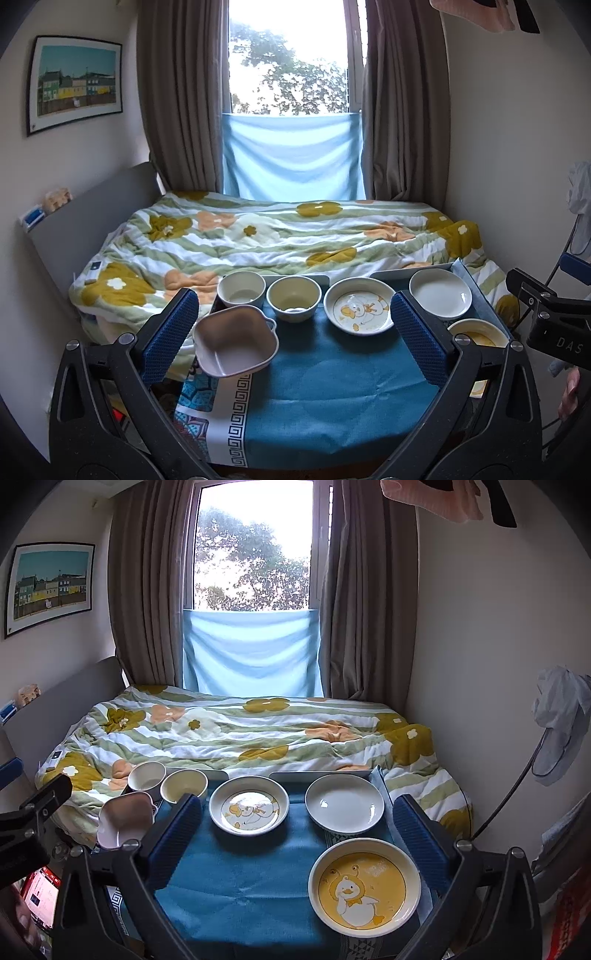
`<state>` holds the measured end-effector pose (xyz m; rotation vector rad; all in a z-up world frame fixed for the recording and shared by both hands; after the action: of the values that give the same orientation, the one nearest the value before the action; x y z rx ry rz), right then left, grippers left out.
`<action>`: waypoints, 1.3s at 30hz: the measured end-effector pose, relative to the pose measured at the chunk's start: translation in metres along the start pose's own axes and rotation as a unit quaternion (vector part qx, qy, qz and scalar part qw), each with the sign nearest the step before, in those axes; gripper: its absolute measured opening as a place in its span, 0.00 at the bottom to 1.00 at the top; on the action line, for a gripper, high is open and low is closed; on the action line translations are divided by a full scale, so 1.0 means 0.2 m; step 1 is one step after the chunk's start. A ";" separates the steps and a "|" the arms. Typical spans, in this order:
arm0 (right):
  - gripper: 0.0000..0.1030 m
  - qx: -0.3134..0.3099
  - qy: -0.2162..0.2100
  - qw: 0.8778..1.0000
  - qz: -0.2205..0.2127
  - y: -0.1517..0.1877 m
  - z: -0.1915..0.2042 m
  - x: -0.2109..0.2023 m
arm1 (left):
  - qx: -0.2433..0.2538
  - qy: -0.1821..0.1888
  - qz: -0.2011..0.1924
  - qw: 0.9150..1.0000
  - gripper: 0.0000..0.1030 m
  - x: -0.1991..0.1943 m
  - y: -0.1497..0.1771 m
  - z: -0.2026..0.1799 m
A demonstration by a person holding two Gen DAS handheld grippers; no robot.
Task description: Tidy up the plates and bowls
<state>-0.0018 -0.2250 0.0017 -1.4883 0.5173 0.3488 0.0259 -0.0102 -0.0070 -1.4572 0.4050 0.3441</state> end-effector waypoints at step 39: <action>1.00 0.002 0.005 1.000 -0.003 -0.03 0.02 0.01 | 0.000 -0.008 0.007 1.000 1.00 0.03 -0.02 0.00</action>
<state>0.0030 -0.2221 0.0064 -1.4893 0.5205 0.3350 0.0331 -0.0114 -0.0071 -1.4505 0.4032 0.3670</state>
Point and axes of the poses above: each gripper's, at about its wrist camera, not at the fingertips, and x roughly the way its jaws point, z to its left, y to its underside, the point moved 2 cm from there along x, roughly the way its jaws point, and after that the axes turned 2 degrees about x, right-handed, at the moved point
